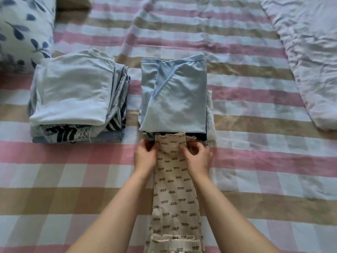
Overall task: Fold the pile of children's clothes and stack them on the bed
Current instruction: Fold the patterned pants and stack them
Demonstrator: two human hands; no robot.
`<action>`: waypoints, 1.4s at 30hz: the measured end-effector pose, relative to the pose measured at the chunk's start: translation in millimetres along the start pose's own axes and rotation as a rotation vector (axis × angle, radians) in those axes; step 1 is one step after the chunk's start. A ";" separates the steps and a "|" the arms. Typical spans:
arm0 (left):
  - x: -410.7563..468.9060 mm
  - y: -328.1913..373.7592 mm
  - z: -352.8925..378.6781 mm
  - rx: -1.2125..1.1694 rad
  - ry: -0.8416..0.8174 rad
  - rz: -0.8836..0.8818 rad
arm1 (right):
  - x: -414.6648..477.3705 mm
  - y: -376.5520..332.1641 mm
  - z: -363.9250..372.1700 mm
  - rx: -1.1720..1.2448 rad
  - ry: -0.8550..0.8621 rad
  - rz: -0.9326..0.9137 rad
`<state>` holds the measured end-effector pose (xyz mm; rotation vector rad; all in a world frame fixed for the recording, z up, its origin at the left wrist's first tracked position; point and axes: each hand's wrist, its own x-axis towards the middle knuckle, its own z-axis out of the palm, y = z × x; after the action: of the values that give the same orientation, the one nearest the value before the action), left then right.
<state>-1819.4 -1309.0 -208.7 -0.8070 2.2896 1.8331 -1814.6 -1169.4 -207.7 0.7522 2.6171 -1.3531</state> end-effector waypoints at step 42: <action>4.5 29.9 -1.9 -0.481 -0.319 -0.252 | 23.8 -7.7 -21.7 0.466 -0.021 -0.047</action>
<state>-1836.4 -1308.3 -183.7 -0.7424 1.5048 2.2234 -1836.1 -1146.9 -196.3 0.7182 2.3352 -2.0049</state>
